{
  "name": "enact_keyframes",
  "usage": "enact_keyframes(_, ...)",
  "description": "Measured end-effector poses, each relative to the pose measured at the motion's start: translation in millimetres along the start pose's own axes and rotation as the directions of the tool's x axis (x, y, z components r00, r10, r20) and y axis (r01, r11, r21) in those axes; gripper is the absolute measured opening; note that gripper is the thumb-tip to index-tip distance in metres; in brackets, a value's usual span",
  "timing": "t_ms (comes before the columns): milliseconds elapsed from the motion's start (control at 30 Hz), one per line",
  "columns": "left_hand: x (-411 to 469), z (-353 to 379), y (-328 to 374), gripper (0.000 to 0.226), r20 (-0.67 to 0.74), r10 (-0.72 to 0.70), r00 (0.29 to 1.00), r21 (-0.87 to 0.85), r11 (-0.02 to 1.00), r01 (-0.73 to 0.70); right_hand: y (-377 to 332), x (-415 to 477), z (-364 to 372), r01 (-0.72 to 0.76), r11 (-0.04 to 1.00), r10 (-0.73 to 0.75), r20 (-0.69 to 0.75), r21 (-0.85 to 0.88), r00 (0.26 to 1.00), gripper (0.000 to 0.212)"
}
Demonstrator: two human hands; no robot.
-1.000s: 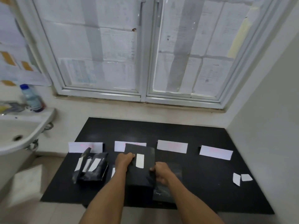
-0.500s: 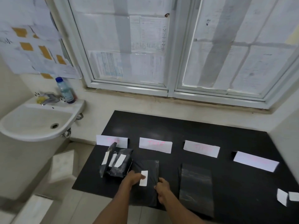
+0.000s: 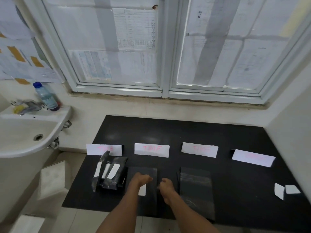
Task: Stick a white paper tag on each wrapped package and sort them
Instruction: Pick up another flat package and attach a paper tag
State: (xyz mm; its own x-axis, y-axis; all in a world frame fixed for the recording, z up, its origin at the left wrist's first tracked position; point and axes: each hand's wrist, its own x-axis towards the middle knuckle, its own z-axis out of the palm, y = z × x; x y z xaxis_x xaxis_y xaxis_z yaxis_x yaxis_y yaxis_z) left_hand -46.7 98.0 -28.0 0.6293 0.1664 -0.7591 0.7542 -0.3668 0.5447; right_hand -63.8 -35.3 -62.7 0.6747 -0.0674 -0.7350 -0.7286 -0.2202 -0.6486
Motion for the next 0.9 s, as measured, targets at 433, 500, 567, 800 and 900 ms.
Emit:
enact_keyframes(433, -8, 163, 43, 0.055, 0.275, 0.119, 0.954, 0.025, 0.991, -0.131, 58, -5, -171, -0.13, 0.989, 0.149, -0.386, 0.075, 0.91, 0.056)
enact_keyframes(500, -19, 179, 47, 0.034, 0.282, 0.137, 0.95, -0.023, 0.99, -0.136, 81, 14, -181, -0.144, 0.982, 0.175, -0.323, 0.12, 0.93, 0.056)
enact_keyframes(567, -16, 189, 43, 0.033, 0.233, 0.142, 0.962, -0.111, 0.987, -0.118, 101, 34, -188, -0.154, 0.983, 0.179, -0.308, 0.105, 0.934, 0.052)
enact_keyframes(800, -21, 206, 49, 0.085, 0.107, -0.055, 0.993, -0.221, 0.972, 0.078, 79, 3, -214, -0.16, 0.986, 0.165, -0.308, 0.042, 0.937, 0.043)
enact_keyframes(900, -16, 215, 49, 0.092, 0.149, -0.106, 0.983, -0.191, 0.972, 0.134, 80, 5, -231, -0.179, 0.984, 0.176, -0.263, 0.012, 0.949, 0.033)
